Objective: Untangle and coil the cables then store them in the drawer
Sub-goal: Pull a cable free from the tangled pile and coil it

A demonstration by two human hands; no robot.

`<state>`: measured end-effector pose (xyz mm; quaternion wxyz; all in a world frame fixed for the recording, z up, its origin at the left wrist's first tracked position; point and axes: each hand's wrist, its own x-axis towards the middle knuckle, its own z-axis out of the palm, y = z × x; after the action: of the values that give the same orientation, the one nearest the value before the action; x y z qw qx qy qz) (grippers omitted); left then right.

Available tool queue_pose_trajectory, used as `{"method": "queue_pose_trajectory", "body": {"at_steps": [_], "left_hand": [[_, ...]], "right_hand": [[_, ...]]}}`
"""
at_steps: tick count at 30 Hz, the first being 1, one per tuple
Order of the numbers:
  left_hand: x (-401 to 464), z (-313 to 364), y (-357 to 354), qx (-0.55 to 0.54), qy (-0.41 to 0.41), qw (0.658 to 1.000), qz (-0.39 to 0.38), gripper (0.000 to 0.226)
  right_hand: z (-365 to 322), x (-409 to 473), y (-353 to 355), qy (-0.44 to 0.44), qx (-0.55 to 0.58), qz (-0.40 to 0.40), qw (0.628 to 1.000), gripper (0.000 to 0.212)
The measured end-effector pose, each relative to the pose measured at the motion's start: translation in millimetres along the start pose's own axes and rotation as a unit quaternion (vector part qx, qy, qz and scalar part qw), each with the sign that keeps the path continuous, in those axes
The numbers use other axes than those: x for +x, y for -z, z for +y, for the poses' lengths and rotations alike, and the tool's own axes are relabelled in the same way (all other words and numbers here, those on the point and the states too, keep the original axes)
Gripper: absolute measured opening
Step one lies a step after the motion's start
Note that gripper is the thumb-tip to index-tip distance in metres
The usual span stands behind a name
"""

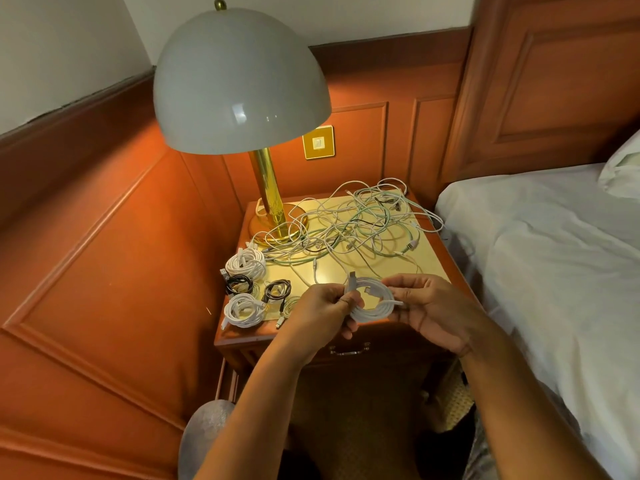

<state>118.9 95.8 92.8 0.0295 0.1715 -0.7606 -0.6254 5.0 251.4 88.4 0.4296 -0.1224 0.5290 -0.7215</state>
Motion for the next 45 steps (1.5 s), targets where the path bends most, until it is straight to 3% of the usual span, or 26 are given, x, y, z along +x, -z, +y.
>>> {"method": "queue_pose_trajectory", "body": {"at_steps": [9,13,17,21,28,31,35,41,45], "left_hand": [[5,-11,-5,0.081,0.045,0.996,-0.005,0.021],[8,-11,-3,0.103,0.038,0.994,0.006,0.023],[8,-5,-3,0.110,0.032,0.993,0.008,0.027],[7,-1,0,0.128,0.028,0.991,0.013,0.024],[10,0,-4,0.070,0.026,0.997,0.017,0.021],[12,-5,0,-0.015,0.033,0.999,0.008,0.024],[12,-13,6,-0.098,0.036,0.994,-0.007,0.023],[14,-20,8,-0.133,0.043,0.990,-0.008,0.024],[14,-25,11,-0.116,0.039,0.992,0.006,0.024]], "right_hand": [[4,-2,-10,0.007,-0.042,-0.017,0.999,0.031],[7,-3,-22,0.036,-0.202,-0.022,0.979,0.037],[18,-1,-40,0.159,-0.298,0.101,0.936,0.017],[23,7,-47,0.234,-0.320,0.210,0.894,0.015],[0,23,-40,0.160,-0.076,0.192,0.965,0.020],[2,28,-38,0.142,-0.133,0.179,0.965,0.021],[16,22,-34,0.134,-0.196,0.128,0.963,0.039],[29,18,-24,0.117,-0.139,0.105,0.978,0.013],[39,19,-20,0.106,-0.126,0.107,0.981,0.018]]}}
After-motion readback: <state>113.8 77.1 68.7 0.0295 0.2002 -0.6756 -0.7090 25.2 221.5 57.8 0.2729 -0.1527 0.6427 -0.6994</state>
